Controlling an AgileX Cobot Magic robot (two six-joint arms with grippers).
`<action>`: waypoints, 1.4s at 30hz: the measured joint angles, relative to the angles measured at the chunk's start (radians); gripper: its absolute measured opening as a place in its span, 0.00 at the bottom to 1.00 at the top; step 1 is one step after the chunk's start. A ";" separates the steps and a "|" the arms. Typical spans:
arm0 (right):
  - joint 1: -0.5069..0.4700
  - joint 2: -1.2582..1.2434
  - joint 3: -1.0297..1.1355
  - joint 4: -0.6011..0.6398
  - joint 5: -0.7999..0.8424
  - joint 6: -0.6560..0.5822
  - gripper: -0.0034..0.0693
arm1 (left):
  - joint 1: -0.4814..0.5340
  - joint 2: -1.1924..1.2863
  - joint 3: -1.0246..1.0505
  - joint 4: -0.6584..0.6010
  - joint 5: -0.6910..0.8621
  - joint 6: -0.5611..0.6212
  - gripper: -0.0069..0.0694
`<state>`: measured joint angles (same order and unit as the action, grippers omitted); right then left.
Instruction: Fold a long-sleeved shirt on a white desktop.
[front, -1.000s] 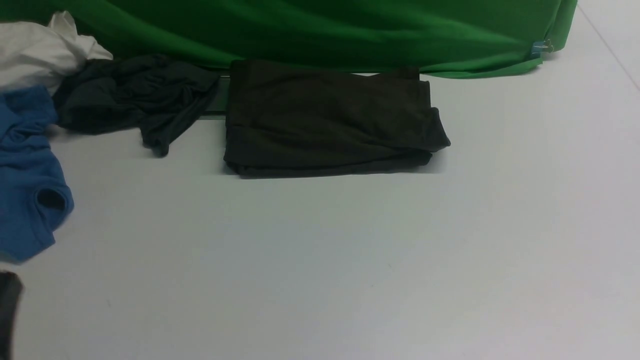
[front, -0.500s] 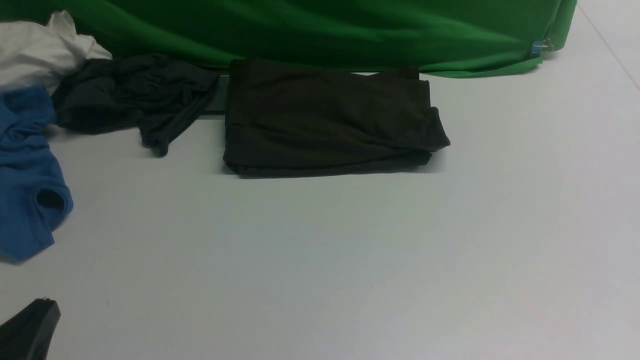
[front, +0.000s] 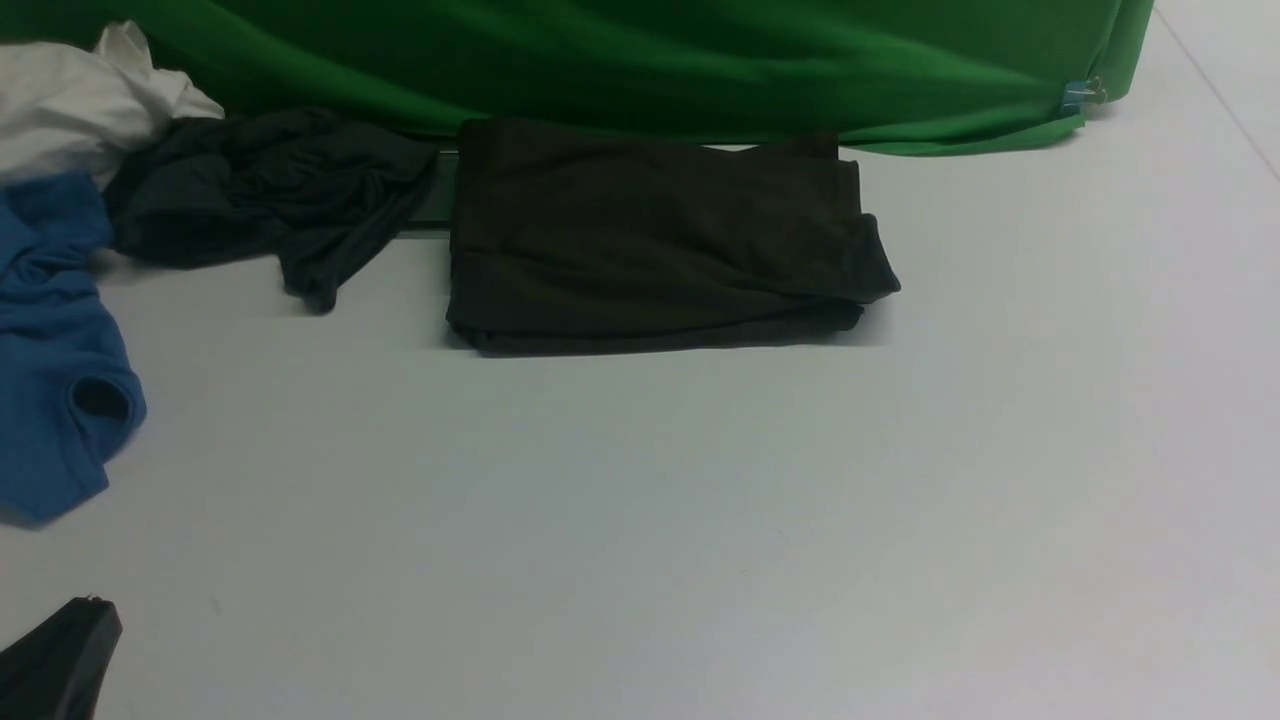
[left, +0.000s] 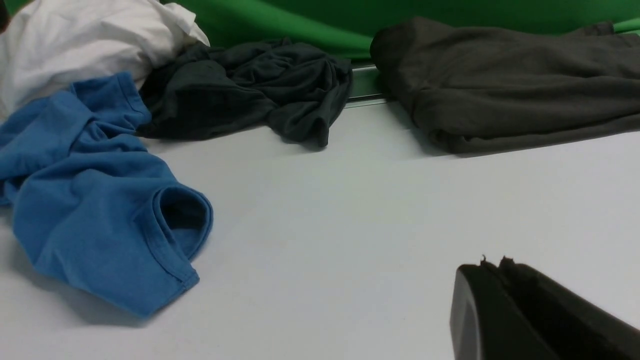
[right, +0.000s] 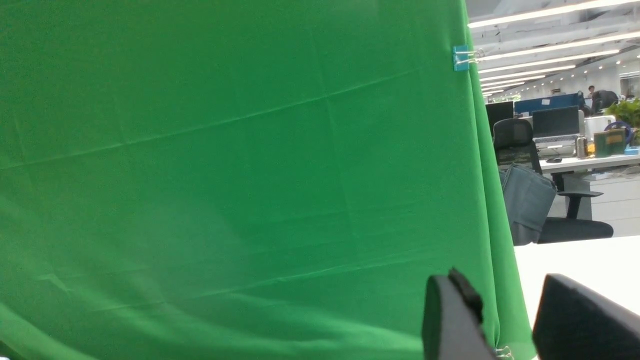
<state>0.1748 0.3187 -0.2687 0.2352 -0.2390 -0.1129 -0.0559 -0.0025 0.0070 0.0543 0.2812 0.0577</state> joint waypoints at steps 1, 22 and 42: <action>0.000 0.000 0.000 0.000 0.000 0.000 0.37 | 0.000 0.000 0.000 0.000 0.000 0.000 0.11; -0.098 -0.219 0.049 -0.131 0.498 -0.173 0.37 | 0.000 0.000 0.000 0.000 0.000 0.000 0.11; -0.144 -0.320 0.278 -0.188 0.494 0.152 0.38 | 0.000 0.000 0.000 0.000 0.002 -0.004 0.11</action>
<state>0.0312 -0.0014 0.0088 0.0474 0.2547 0.0391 -0.0559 -0.0025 0.0070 0.0543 0.2836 0.0534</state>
